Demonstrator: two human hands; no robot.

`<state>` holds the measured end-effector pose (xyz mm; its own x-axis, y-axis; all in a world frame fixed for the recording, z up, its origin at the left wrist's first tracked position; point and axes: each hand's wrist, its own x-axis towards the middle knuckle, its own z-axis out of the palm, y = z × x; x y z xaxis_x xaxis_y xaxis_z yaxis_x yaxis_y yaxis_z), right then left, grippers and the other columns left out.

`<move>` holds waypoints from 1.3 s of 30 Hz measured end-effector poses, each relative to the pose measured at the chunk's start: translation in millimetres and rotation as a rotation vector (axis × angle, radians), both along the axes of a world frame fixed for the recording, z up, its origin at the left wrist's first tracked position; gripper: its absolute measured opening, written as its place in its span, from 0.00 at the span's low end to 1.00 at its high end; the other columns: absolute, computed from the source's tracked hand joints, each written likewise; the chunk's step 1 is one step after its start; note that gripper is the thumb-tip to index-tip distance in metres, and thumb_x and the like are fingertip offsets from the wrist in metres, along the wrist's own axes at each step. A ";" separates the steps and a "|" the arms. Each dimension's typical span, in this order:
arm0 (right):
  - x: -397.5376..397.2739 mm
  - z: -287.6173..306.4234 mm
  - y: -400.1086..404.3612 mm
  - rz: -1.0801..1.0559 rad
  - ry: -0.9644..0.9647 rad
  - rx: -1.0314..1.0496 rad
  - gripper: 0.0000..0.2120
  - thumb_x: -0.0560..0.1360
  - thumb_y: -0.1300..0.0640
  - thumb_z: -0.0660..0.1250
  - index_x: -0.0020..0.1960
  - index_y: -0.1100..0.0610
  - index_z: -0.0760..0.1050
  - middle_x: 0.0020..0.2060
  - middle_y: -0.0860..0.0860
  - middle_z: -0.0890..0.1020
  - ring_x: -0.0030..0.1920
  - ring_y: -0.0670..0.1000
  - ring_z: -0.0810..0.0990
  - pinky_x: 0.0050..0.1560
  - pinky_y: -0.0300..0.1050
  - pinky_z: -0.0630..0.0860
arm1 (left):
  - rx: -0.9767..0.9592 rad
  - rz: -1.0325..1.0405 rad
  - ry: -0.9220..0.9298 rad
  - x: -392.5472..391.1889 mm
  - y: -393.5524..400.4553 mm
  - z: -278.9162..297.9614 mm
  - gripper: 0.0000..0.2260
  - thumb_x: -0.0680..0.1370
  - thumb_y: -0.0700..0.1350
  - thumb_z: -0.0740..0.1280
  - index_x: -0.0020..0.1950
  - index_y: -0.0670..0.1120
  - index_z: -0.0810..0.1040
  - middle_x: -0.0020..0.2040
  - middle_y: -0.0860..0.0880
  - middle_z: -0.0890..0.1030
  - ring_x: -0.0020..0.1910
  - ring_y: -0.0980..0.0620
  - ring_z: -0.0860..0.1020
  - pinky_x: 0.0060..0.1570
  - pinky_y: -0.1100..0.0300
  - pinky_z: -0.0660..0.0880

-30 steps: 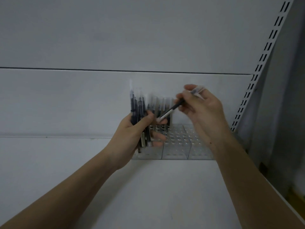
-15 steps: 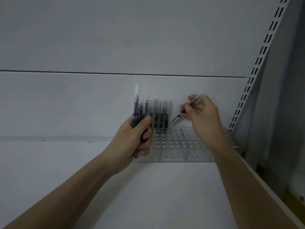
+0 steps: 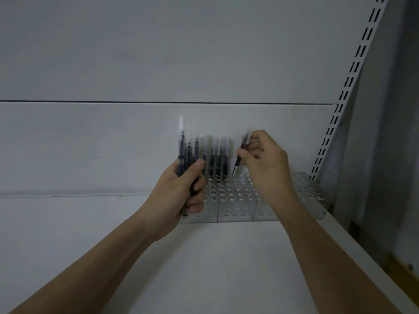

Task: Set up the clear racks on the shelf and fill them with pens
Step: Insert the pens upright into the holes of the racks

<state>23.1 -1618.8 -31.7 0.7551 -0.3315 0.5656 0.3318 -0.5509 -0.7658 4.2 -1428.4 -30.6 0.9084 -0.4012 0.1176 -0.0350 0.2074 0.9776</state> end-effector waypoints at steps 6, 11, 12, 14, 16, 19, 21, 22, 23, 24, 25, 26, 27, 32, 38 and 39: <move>4.6 -9.5 3.4 -0.085 0.100 -0.104 0.07 0.75 0.60 0.73 0.45 0.55 0.75 0.38 0.47 0.80 0.40 0.47 0.81 0.43 0.43 0.79 | -0.028 -0.015 0.017 -4.3 -2.0 1.7 0.02 0.83 0.40 0.59 0.51 0.45 0.70 0.32 0.49 0.67 0.25 0.54 0.60 0.23 0.63 0.60; 4.8 -14.1 5.3 -0.086 0.151 -0.178 0.07 0.75 0.58 0.73 0.42 0.57 0.76 0.35 0.50 0.81 0.38 0.50 0.81 0.39 0.44 0.78 | -0.074 -0.042 -0.021 -3.6 -1.8 -1.2 0.07 0.83 0.39 0.58 0.59 0.43 0.73 0.36 0.47 0.73 0.25 0.53 0.63 0.24 0.61 0.64; 4.7 -14.4 5.2 -0.088 0.155 -0.179 0.07 0.75 0.58 0.73 0.42 0.58 0.77 0.35 0.50 0.81 0.38 0.50 0.81 0.40 0.45 0.79 | -0.073 -0.047 -0.037 -3.9 -2.1 -1.8 0.08 0.83 0.39 0.58 0.60 0.42 0.73 0.37 0.47 0.74 0.25 0.52 0.64 0.24 0.61 0.65; 4.1 -13.5 4.8 -0.088 0.171 -0.181 0.07 0.74 0.57 0.74 0.43 0.57 0.76 0.36 0.50 0.81 0.39 0.51 0.81 0.41 0.48 0.79 | -0.068 -0.053 -0.077 -5.1 -2.3 -2.2 0.09 0.83 0.39 0.58 0.62 0.40 0.73 0.40 0.44 0.78 0.25 0.51 0.68 0.26 0.59 0.70; 1.3 -10.9 4.2 -0.087 0.202 -0.179 0.10 0.73 0.56 0.75 0.46 0.56 0.74 0.37 0.50 0.80 0.39 0.50 0.80 0.40 0.48 0.78 | -0.046 -0.050 -0.110 -6.7 -2.1 -1.7 0.09 0.82 0.40 0.59 0.62 0.40 0.72 0.44 0.44 0.82 0.26 0.49 0.71 0.29 0.57 0.75; -8.4 -1.2 5.2 -0.107 0.176 -0.137 0.12 0.77 0.52 0.71 0.49 0.55 0.68 0.38 0.49 0.77 0.38 0.49 0.78 0.36 0.45 0.74 | 0.003 -0.059 -0.123 -7.1 -1.4 -0.7 0.10 0.82 0.42 0.60 0.61 0.41 0.73 0.49 0.43 0.85 0.27 0.48 0.74 0.34 0.54 0.78; -15.6 8.8 8.0 -0.065 0.098 -0.028 0.10 0.79 0.49 0.67 0.49 0.54 0.69 0.39 0.51 0.78 0.38 0.52 0.79 0.38 0.48 0.76 | 0.019 -0.068 -0.112 -7.1 -0.8 -0.7 0.10 0.81 0.42 0.61 0.61 0.41 0.73 0.50 0.42 0.85 0.27 0.48 0.74 0.35 0.54 0.78; -18.6 13.8 10.0 0.008 0.081 0.056 0.09 0.79 0.49 0.66 0.48 0.53 0.70 0.39 0.53 0.80 0.38 0.54 0.80 0.39 0.49 0.78 | 0.021 -0.069 -0.105 -7.2 -0.7 -0.8 0.10 0.81 0.42 0.61 0.61 0.40 0.74 0.51 0.42 0.85 0.28 0.49 0.74 0.35 0.54 0.78; -21.4 18.0 12.5 0.103 0.093 0.131 0.09 0.79 0.49 0.66 0.48 0.53 0.72 0.40 0.53 0.81 0.37 0.53 0.81 0.39 0.49 0.79 | 0.021 -0.070 -0.099 -7.4 -0.9 -1.0 0.11 0.81 0.41 0.61 0.61 0.39 0.74 0.51 0.42 0.85 0.28 0.48 0.75 0.35 0.54 0.78; -23.2 20.3 14.9 0.204 0.127 0.183 0.09 0.79 0.49 0.66 0.48 0.54 0.75 0.39 0.53 0.82 0.36 0.52 0.81 0.38 0.48 0.79 | 0.020 -0.072 -0.095 -7.6 -1.4 -1.3 0.11 0.81 0.41 0.61 0.62 0.39 0.74 0.52 0.41 0.84 0.28 0.48 0.75 0.34 0.54 0.78; -24.1 20.9 16.8 0.291 0.169 0.208 0.10 0.79 0.49 0.67 0.48 0.56 0.77 0.40 0.53 0.83 0.35 0.51 0.80 0.38 0.47 0.79 | 0.019 -0.076 -0.089 -7.9 -2.2 -1.4 0.11 0.81 0.41 0.61 0.62 0.38 0.74 0.52 0.41 0.84 0.28 0.48 0.75 0.34 0.55 0.78; -24.5 20.5 18.5 0.356 0.207 0.212 0.10 0.79 0.49 0.67 0.49 0.56 0.79 0.41 0.53 0.83 0.36 0.50 0.80 0.38 0.46 0.79 | 0.018 -0.081 -0.080 -8.2 -3.0 -1.8 0.12 0.82 0.40 0.61 0.63 0.38 0.73 0.51 0.42 0.84 0.29 0.48 0.76 0.34 0.55 0.78; -24.7 19.6 20.0 0.405 0.234 0.211 0.09 0.79 0.50 0.67 0.49 0.56 0.80 0.42 0.53 0.83 0.37 0.49 0.81 0.38 0.44 0.79 | 0.018 -0.086 -0.068 -8.4 -3.7 -2.0 0.11 0.82 0.40 0.60 0.63 0.37 0.73 0.49 0.42 0.84 0.29 0.48 0.76 0.33 0.57 0.78; -23.6 14.3 23.1 0.496 0.253 0.279 0.04 0.76 0.59 0.72 0.48 0.59 0.79 0.36 0.52 0.83 0.35 0.52 0.79 0.35 0.39 0.76 | 0.017 -0.130 -0.025 -11.6 -5.7 -0.9 0.09 0.83 0.39 0.59 0.61 0.37 0.73 0.45 0.45 0.81 0.30 0.48 0.78 0.31 0.61 0.77; -21.3 13.4 22.0 0.491 0.279 0.353 0.11 0.74 0.59 0.74 0.55 0.57 0.76 0.39 0.50 0.85 0.37 0.46 0.82 0.37 0.41 0.76 | 0.008 -0.194 0.015 -14.5 -5.8 -0.6 0.09 0.83 0.38 0.57 0.59 0.35 0.73 0.42 0.44 0.81 0.30 0.46 0.78 0.33 0.59 0.78; -21.3 13.5 21.5 0.488 0.275 0.370 0.13 0.74 0.60 0.74 0.57 0.56 0.76 0.40 0.50 0.86 0.39 0.46 0.83 0.38 0.41 0.76 | 0.004 -0.195 0.018 -14.4 -6.1 -0.3 0.09 0.83 0.38 0.57 0.59 0.35 0.73 0.42 0.44 0.81 0.31 0.46 0.78 0.33 0.59 0.78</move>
<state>1.9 -1597.3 -18.2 0.9679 -0.0508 0.2460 0.2421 -0.0720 -0.9676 -10.2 -1434.5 -31.0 0.8155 -0.5701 0.0996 0.0234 0.2044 0.9786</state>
